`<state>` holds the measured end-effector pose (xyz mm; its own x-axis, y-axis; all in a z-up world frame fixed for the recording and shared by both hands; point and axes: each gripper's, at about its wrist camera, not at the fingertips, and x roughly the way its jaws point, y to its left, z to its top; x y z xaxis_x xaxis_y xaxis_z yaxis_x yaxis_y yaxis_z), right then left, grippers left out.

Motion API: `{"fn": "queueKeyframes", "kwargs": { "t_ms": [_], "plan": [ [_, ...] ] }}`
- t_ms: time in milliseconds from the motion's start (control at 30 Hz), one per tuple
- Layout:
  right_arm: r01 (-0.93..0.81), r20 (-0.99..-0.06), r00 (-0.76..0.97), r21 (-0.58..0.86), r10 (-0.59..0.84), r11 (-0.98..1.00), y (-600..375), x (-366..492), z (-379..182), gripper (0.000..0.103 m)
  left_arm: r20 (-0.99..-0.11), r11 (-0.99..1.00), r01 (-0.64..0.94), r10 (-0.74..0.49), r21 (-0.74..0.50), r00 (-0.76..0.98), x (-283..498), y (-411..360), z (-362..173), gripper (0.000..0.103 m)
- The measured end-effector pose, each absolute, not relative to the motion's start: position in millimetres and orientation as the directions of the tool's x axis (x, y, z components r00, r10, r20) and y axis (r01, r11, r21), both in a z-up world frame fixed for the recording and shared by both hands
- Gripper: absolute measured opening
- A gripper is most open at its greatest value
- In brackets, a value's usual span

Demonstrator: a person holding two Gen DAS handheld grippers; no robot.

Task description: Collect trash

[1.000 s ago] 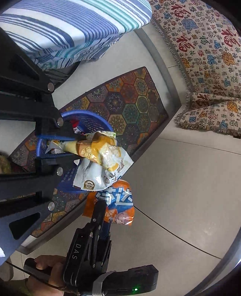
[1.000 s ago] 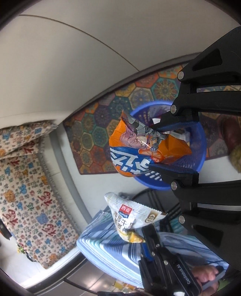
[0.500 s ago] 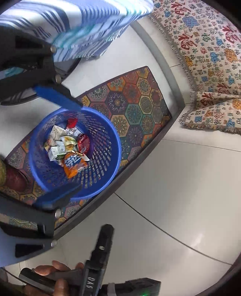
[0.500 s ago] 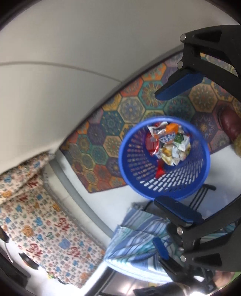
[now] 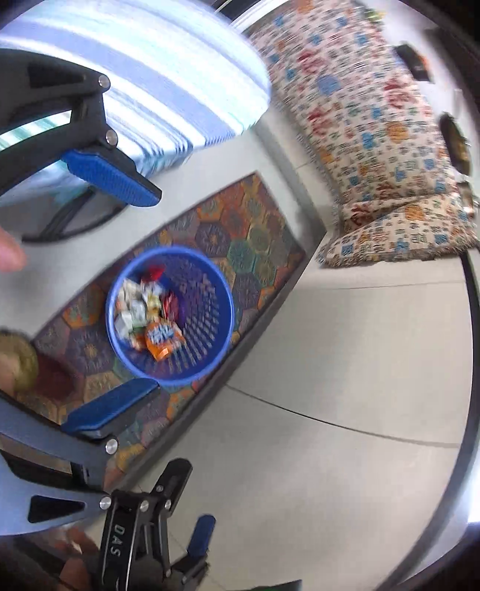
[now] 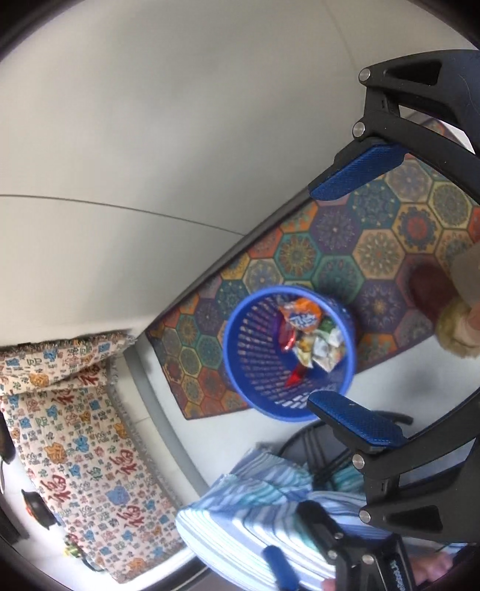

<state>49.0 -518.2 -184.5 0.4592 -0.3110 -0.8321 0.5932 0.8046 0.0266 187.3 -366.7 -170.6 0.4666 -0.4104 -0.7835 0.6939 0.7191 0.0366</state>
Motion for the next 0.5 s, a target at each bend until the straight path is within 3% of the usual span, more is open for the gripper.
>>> {"fn": "queueKeyframes", "kwargs": {
  "t_ms": [67,233,500],
  "plan": [
    [0.598,-0.83,0.459,0.024,-0.318,0.801,-511.2,38.6,-184.7,0.103,-0.772,0.734,0.676,-0.394,0.063,0.499,178.9,-363.4,-167.8,0.096],
    [0.595,-0.827,0.474,0.048,-0.302,0.803,-497.3,22.7,-182.3,0.103,-0.781,0.749,0.662,-0.435,-0.036,0.449,180.0,-344.5,-156.1,0.096],
    [0.55,-0.824,0.494,0.049,-0.278,0.834,-473.3,16.7,-157.9,0.103,-0.798,0.75,0.658,-0.437,-0.069,0.414,180.1,-333.6,-143.1,0.096]
  ]
}}
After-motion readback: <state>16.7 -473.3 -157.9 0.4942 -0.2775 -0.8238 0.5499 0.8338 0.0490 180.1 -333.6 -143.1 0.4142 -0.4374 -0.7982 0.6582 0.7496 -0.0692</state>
